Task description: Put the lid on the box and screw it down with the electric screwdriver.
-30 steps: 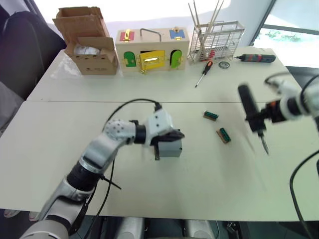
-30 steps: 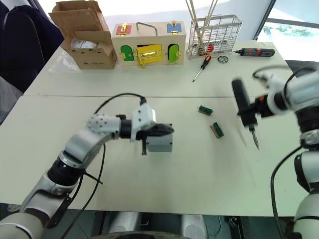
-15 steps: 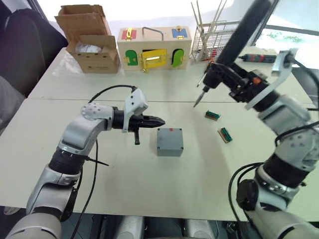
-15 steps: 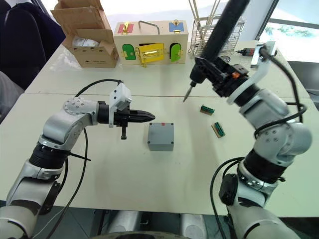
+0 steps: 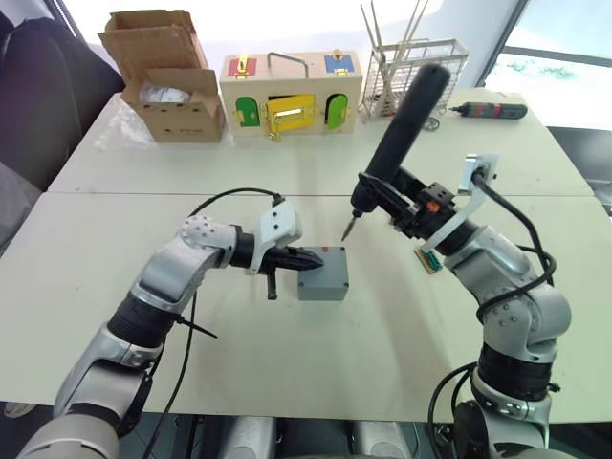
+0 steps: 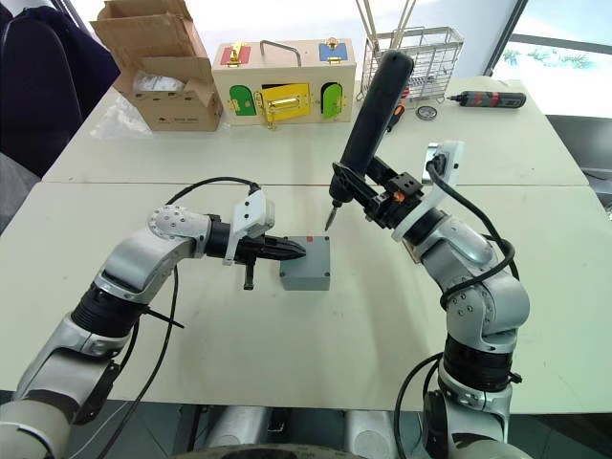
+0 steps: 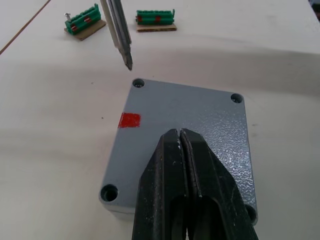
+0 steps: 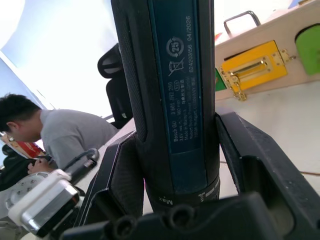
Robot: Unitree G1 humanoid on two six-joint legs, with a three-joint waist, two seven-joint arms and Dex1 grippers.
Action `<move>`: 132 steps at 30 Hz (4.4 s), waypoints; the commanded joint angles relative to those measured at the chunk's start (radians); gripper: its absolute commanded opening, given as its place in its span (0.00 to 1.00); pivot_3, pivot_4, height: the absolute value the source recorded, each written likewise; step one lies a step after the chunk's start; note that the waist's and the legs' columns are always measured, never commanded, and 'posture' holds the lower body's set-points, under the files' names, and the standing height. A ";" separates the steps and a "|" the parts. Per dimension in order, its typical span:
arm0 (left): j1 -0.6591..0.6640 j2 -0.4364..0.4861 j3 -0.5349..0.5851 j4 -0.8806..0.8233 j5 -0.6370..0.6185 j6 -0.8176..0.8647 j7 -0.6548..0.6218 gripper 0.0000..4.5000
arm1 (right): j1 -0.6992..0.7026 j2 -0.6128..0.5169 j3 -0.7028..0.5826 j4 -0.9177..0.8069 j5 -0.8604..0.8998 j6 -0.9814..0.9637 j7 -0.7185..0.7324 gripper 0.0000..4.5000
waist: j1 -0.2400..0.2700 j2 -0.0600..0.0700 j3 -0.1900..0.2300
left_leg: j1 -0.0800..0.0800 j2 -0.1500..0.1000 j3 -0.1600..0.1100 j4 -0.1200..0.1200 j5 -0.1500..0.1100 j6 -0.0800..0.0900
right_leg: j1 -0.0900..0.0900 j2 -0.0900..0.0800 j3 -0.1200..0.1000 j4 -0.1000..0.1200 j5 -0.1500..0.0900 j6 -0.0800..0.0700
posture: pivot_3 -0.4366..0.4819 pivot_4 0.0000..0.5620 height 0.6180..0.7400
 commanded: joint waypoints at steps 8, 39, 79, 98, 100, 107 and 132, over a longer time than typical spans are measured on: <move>0.010 -0.001 -0.011 0.000 0.019 -0.008 -0.006 0.00 | 0.019 -0.047 0.055 -0.037 0.017 -0.080 0.006 0.43 | -0.002 0.000 0.000 | 0.000 0.000 0.000 0.000 0.000 0.000 | 0.000 0.000 0.000 0.000 0.000 0.000 | 0.48 0.27 0.96; 0.020 -0.003 -0.045 0.017 0.068 -0.019 -0.016 0.00 | 0.119 -0.159 0.287 -0.042 -0.065 -0.224 0.060 0.43 | -0.006 -0.006 -0.007 | 0.004 0.000 0.000 -0.001 0.000 0.000 | 0.003 0.000 0.000 0.000 0.000 0.000 | 0.48 0.27 0.96; 0.059 0.000 -0.072 0.017 0.094 -0.017 0.009 0.00 | 0.177 -0.157 0.362 0.134 -0.185 -0.315 0.092 0.43 | 0.019 -0.013 -0.039 | 0.035 0.007 0.000 -0.008 -0.011 0.016 | 0.038 0.004 0.000 -0.019 -0.002 0.000 | 0.48 0.27 0.96; 0.063 -0.004 -0.084 0.026 0.109 -0.029 0.015 0.00 | 0.193 -0.132 0.314 0.159 -0.178 -0.331 0.059 0.43 | 0.021 -0.014 -0.039 | 0.035 0.007 0.000 -0.009 -0.011 0.016 | 0.038 0.004 0.000 -0.020 -0.002 0.000 | 0.48 0.27 0.96; 0.061 -0.005 -0.086 0.027 0.110 -0.030 0.014 0.00 | 0.200 -0.130 0.316 0.156 -0.179 -0.333 0.058 0.43 | 0.021 -0.014 -0.039 | 0.035 0.007 0.000 -0.009 -0.011 0.016 | 0.038 0.004 0.000 -0.020 -0.002 0.000 | 0.48 0.27 0.96; 0.051 -0.007 -0.093 0.040 0.115 -0.041 0.009 0.00 | 0.203 -0.124 0.330 0.162 -0.188 -0.346 0.056 0.43 | 0.021 -0.014 -0.039 | 0.036 0.007 0.000 -0.009 -0.011 0.016 | 0.038 0.004 0.000 -0.021 -0.002 0.000 | 0.48 0.27 0.96; 0.076 0.009 -0.078 0.022 0.107 -0.051 0.014 0.00 | 0.032 -0.140 0.236 0.090 -0.093 -0.279 0.022 0.43 | 0.021 -0.013 -0.038 | 0.035 0.007 0.000 -0.010 -0.011 0.016 | 0.038 0.003 0.000 -0.022 -0.002 0.000 | 0.48 0.27 0.96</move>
